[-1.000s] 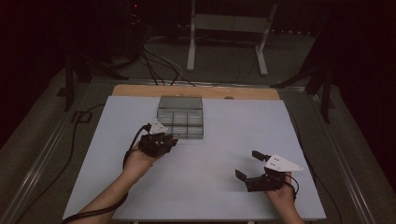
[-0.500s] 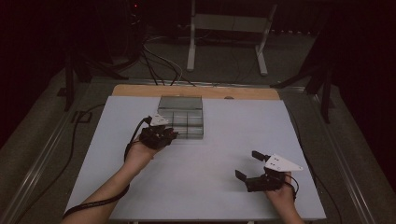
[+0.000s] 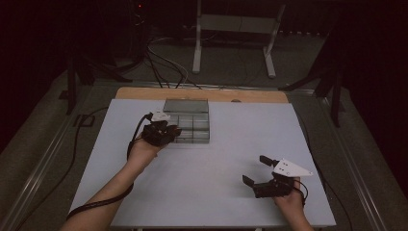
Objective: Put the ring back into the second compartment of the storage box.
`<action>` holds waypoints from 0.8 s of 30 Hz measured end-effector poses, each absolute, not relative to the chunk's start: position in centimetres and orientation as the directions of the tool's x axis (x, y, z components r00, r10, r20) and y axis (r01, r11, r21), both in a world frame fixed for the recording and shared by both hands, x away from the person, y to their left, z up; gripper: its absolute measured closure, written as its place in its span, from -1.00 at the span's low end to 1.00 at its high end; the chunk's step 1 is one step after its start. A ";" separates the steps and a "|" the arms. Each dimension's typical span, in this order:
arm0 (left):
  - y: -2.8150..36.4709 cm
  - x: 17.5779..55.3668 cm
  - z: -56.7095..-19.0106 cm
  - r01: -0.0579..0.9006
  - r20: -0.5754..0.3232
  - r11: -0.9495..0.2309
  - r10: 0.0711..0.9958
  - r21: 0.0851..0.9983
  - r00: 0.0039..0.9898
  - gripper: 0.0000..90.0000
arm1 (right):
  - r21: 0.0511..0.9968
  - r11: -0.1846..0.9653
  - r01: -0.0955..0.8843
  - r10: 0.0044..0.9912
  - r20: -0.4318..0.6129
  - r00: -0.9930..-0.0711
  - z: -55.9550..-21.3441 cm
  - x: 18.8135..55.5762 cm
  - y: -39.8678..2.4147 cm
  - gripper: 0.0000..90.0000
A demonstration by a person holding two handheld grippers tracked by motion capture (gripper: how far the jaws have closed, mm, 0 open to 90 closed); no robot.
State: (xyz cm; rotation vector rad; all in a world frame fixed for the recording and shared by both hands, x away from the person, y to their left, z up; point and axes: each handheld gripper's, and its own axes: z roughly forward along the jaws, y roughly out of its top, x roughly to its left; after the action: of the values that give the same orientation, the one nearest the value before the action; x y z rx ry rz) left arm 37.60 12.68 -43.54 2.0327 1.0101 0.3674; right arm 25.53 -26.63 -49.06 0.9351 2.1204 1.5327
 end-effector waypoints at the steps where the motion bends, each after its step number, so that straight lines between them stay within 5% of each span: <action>1: 12.7 37.7 -43.5 0.527 -0.097 -0.337 0.767 0.780 0.634 0.62 | 0.934 0.193 0.300 0.693 0.087 -0.716 -49.1 25.5 -26.6 -1.00; 24: 12.3 41.0 -42.5 0.516 -0.090 -0.309 0.786 0.799 0.611 0.62 | 0.933 0.198 0.300 0.692 0.084 -0.717 -49.1 25.6 -26.6 -1.00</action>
State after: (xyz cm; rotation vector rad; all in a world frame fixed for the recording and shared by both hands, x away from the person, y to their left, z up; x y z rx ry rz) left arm 41.02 12.34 -42.53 1.9872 1.0284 0.4029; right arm 25.58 -26.63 -49.12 0.9305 2.1254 1.5267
